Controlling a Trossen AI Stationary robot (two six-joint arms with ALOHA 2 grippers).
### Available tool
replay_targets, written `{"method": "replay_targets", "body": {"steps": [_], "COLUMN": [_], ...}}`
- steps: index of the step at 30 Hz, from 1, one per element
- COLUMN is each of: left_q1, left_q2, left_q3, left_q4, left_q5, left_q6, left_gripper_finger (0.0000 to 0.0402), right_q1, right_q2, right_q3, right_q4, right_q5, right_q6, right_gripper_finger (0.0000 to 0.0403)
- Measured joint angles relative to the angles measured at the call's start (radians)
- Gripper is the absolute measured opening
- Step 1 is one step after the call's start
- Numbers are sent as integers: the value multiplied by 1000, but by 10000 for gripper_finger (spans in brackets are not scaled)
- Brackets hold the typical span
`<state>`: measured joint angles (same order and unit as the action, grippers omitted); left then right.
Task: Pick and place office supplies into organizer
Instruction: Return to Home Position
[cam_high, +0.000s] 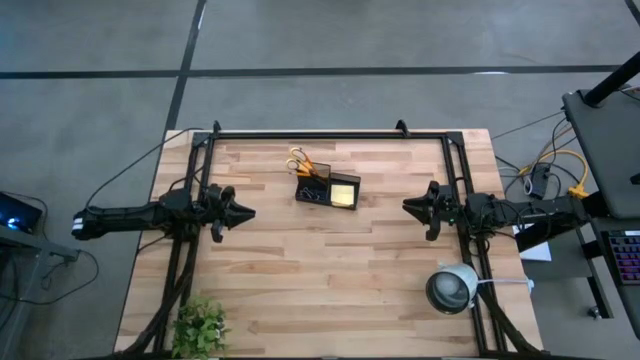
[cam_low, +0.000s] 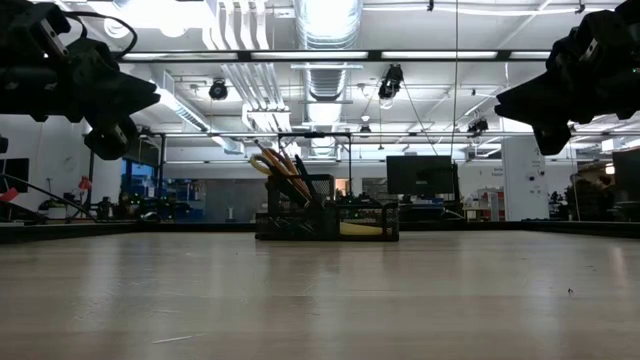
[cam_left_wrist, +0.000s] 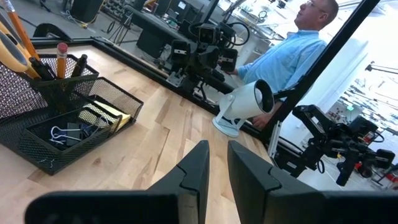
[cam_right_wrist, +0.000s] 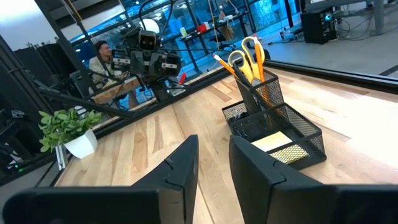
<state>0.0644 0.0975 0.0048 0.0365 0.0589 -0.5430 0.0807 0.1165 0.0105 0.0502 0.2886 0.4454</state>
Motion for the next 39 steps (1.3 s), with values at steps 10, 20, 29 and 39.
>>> {"method": "replay_targets", "body": {"steps": [10, 20, 29, 39], "left_q1": [0, 0, 0, 0], "left_q2": [0, 0, 0, 0], "left_q3": [0, 0, 0, 0], "left_q4": [0, 0, 0, 0], "left_q5": [0, -1, -2, -5], "left_q6": [0, 0, 0, 0], "left_gripper_finger": [43, 43, 43, 43], "right_q1": [0, 0, 0, 0], "right_q2": [0, 0, 0, 0], "right_q3": [0, 0, 0, 0], "right_q4": [0, 0, 0, 0], "right_q5": [0, 0, 0, 0], "right_q6": [0, 0, 0, 0], "right_gripper_finger": [73, 73, 73, 73]}}
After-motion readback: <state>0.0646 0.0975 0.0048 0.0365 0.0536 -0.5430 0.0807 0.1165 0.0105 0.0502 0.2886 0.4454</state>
